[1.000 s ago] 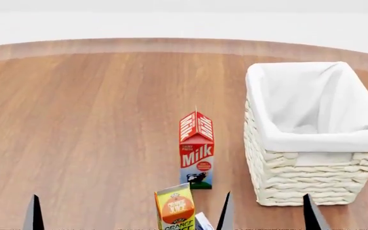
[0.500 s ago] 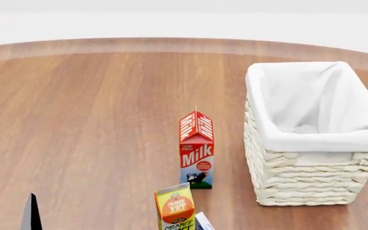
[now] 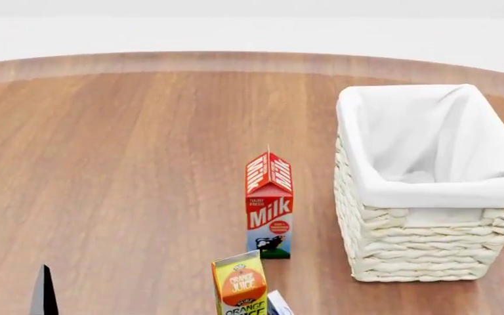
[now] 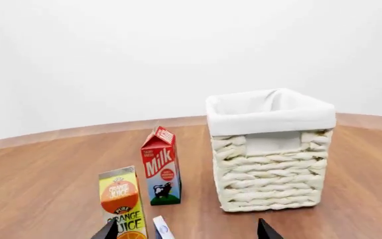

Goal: Pick up the tomato sauce, and put it in the basket.

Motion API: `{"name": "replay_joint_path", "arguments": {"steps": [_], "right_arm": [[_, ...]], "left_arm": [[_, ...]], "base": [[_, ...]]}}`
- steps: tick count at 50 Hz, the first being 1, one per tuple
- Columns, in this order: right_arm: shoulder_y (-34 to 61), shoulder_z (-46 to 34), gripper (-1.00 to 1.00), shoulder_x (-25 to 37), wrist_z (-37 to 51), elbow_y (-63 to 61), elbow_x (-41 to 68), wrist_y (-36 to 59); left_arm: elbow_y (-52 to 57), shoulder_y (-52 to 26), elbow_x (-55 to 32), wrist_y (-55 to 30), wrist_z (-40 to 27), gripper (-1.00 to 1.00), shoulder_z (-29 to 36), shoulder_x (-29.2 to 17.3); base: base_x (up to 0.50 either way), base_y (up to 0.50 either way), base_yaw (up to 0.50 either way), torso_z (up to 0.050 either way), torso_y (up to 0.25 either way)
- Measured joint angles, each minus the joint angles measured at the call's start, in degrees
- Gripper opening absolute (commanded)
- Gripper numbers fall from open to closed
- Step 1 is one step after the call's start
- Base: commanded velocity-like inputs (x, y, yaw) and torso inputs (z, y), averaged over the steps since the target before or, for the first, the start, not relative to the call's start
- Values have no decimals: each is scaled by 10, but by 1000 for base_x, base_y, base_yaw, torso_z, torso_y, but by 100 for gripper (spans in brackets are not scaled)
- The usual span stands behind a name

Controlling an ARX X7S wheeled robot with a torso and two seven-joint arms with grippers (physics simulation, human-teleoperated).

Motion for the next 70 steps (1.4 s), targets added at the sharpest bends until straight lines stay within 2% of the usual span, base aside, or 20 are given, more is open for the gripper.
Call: {"name": "replay_joint_path", "arguments": {"steps": [35, 70], "right_arm": [[18, -35, 100, -6, 9, 90, -33, 23], [96, -84, 100, -21, 3, 223, -60, 9]], "left_arm": [[-10, -5, -6, 2, -14, 100, 11, -11], [-27, -12, -17, 5, -23, 100, 22, -19]], "base": [[0, 0, 0, 0, 0], [0, 0, 0, 0, 0]]}}
